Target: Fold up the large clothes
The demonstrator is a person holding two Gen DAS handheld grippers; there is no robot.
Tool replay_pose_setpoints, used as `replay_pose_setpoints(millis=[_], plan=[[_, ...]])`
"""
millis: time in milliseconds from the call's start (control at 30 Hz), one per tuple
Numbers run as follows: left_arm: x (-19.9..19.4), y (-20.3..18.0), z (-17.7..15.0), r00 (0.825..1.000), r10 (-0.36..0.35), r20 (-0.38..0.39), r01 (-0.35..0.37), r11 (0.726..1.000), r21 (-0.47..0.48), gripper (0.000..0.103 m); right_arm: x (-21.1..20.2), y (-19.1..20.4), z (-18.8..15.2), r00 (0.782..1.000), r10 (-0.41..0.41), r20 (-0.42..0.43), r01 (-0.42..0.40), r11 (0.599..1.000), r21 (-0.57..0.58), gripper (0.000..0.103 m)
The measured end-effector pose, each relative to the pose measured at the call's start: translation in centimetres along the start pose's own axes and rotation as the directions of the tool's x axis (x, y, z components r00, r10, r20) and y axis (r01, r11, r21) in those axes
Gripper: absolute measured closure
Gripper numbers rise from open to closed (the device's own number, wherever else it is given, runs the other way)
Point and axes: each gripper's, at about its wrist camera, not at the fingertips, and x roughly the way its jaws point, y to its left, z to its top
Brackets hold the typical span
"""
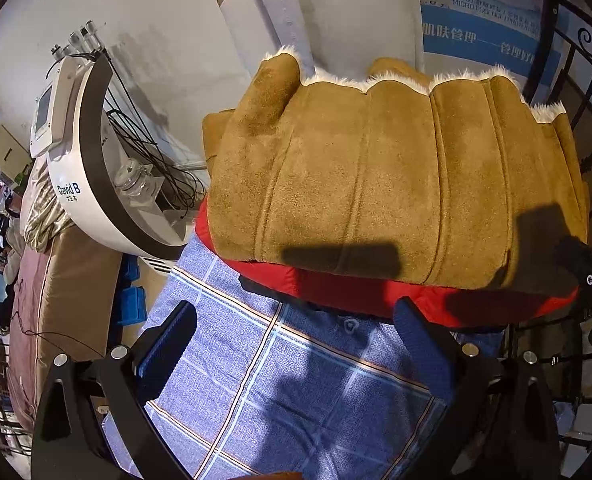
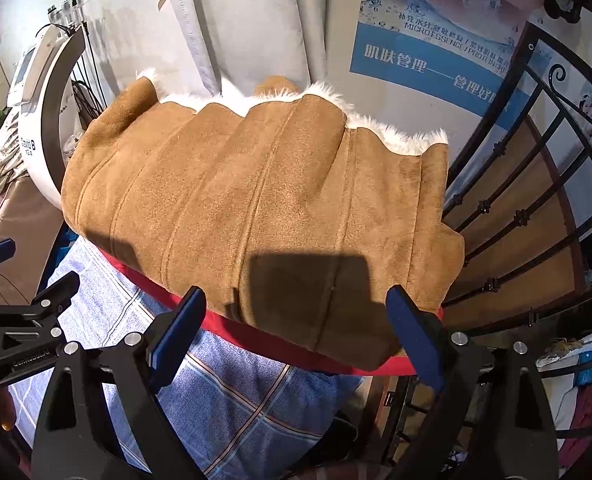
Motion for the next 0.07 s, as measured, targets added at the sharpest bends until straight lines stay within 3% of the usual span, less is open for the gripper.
replay_pose_setpoints(millis=[67], plan=[[0.03,-0.07,-0.03,1.0,-0.001,-0.001,0.001,1.0,0.0,0.006,0.02,0.03,0.04,1.0,0.001,0.001,-0.001,1.0,0.002,0.013]])
